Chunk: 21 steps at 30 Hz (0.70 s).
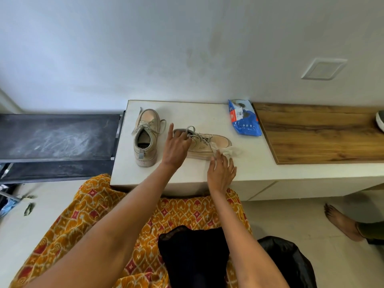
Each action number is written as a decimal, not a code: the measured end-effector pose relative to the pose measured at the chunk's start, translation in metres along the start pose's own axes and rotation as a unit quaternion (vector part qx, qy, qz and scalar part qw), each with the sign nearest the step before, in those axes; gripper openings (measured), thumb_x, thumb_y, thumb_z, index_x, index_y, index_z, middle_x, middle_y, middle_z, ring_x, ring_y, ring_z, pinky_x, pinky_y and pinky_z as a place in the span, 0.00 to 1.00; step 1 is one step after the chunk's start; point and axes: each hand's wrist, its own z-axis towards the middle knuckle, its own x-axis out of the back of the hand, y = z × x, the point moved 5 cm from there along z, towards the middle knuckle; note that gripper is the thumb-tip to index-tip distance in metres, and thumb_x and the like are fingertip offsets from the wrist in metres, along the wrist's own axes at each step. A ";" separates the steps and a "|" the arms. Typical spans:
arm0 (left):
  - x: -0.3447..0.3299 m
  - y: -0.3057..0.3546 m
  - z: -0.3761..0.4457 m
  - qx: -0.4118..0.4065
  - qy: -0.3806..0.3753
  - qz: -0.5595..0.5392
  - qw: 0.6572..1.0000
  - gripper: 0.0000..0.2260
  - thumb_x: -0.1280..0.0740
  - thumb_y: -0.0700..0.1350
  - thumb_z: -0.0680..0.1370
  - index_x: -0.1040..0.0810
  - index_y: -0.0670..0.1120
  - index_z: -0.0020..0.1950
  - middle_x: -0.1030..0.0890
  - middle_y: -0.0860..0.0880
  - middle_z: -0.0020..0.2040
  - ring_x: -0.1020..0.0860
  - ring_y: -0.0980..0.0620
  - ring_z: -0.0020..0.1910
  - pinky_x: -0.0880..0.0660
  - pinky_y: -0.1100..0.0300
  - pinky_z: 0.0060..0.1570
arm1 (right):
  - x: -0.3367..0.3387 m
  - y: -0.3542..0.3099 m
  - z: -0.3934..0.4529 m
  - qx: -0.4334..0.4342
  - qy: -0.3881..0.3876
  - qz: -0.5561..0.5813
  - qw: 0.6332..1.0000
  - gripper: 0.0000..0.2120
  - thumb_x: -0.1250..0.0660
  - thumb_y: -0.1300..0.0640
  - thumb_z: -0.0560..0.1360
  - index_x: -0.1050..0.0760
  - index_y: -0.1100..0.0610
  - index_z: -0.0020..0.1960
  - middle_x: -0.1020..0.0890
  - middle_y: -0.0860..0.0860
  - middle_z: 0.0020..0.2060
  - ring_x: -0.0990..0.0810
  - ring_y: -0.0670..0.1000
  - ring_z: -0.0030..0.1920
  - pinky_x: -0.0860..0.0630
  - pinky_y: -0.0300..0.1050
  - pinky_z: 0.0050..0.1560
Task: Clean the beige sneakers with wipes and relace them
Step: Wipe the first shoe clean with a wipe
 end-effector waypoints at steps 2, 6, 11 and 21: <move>-0.002 0.000 -0.001 -0.002 -0.009 0.001 1.000 0.09 0.25 0.38 0.65 0.18 0.48 0.41 0.19 0.49 0.41 0.21 0.45 0.48 0.45 0.41 0.70 | 0.003 0.011 0.014 -0.013 -0.031 -0.004 0.999 0.21 0.47 0.46 0.81 0.36 0.49 0.73 0.33 0.50 0.72 0.44 0.57 0.75 0.50 0.60 0.73; -0.006 0.008 -0.002 0.018 -0.010 -0.031 0.999 0.09 0.26 0.37 0.66 0.17 0.47 0.42 0.19 0.47 0.42 0.21 0.45 0.48 0.38 0.46 0.69 | -0.004 0.003 0.023 -0.077 -0.079 0.071 0.991 0.25 0.51 0.44 0.81 0.44 0.50 0.76 0.41 0.51 0.76 0.52 0.56 0.76 0.55 0.60 0.73; -0.008 0.012 -0.001 0.022 -0.015 -0.061 0.998 0.06 0.25 0.37 0.66 0.17 0.46 0.39 0.18 0.46 0.42 0.21 0.45 0.47 0.38 0.53 0.60 | -0.026 -0.042 -0.023 -0.048 -0.084 0.086 0.992 0.28 0.52 0.41 0.80 0.44 0.52 0.76 0.41 0.51 0.76 0.50 0.54 0.76 0.53 0.57 0.74; -0.001 -0.007 -0.008 -0.010 -0.034 -0.077 0.996 0.09 0.27 0.37 0.70 0.17 0.46 0.48 0.20 0.46 0.48 0.25 0.46 0.43 0.26 0.54 0.43 | -0.003 -0.021 0.012 -0.063 -0.043 0.218 0.973 0.15 0.38 0.60 0.78 0.28 0.61 0.64 0.25 0.56 0.60 0.27 0.56 0.61 0.30 0.41 0.56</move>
